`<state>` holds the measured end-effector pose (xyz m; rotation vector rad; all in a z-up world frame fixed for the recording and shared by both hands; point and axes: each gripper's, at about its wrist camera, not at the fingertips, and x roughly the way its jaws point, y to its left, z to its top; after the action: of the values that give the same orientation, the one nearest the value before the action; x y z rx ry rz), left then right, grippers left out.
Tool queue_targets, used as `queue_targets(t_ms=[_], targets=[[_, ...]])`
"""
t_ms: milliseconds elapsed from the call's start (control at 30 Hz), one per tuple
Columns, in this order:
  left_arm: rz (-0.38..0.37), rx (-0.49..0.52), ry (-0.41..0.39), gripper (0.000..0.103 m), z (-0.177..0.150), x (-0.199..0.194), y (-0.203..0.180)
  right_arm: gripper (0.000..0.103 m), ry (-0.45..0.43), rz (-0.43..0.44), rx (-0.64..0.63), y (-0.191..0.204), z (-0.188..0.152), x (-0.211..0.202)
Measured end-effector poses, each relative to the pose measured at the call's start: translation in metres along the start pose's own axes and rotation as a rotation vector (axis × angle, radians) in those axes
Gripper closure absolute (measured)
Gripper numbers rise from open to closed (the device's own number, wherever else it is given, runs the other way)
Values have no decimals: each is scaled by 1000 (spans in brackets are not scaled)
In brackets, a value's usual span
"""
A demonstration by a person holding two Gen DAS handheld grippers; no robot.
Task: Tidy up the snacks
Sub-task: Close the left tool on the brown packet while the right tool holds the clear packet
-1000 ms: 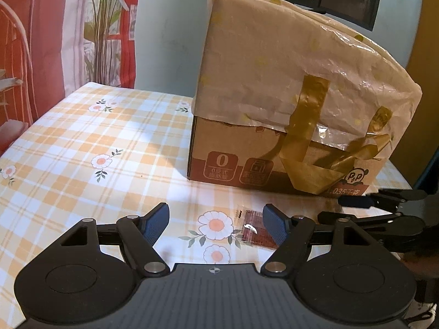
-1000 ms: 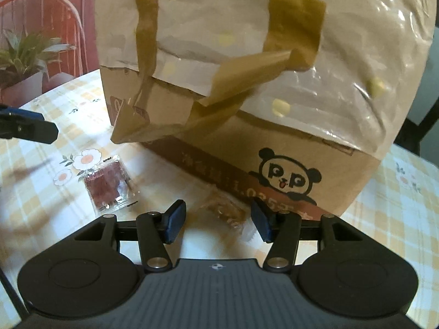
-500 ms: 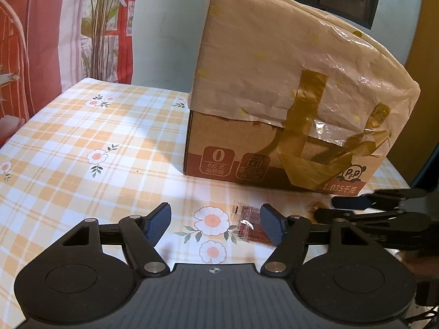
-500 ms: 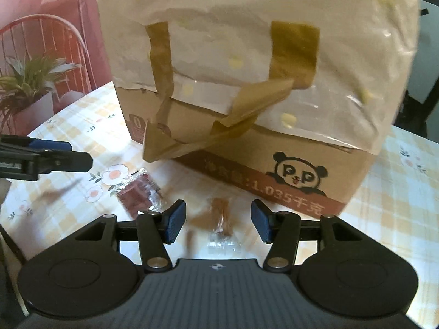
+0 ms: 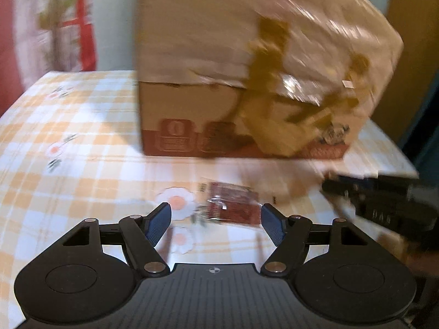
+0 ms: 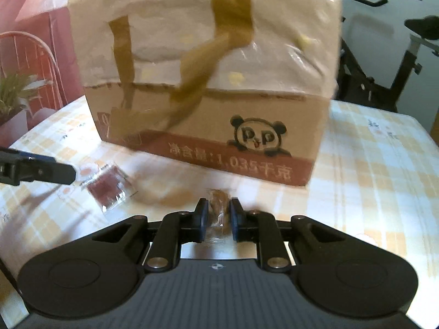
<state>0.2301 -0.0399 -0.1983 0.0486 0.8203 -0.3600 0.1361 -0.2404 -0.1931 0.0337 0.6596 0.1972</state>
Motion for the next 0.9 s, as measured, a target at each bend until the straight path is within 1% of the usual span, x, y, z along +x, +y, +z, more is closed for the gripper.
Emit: queue_targets(t_ms=[67,100,233,333,400,533,667,800,867,900], targets=[[2,48,13,28,2,8,-7,85,-17,-2,10,-2,1,-3],[2,58,19,28,3,13,-10,85,-4,3,16,-4,1,-1],[-3,40,46,28,5,25,-12,85,-2,16,7,-5,2,-1],[18,66,48,28,4,25,-17,85,-11,21,3,-5,0,-2],[7,58,42,28,3,24,-16,85,-13,26,10,-4,0,-1],[11,42,41,28,3,25,-11,85,-11,31,29,-8,1,0],[4,53,44,28,1,24,-13,85,-7,35,27,-8,1,0],[40,54,56,29,-5,16,-9,85,-6,38,33,-8,1,1],[48,25,71,30,-6,12,-4,85,-6,38,34,-7,1,1],[28,-5,77,35,-6,9,-1,85,-6,38,34,-7,1,1]])
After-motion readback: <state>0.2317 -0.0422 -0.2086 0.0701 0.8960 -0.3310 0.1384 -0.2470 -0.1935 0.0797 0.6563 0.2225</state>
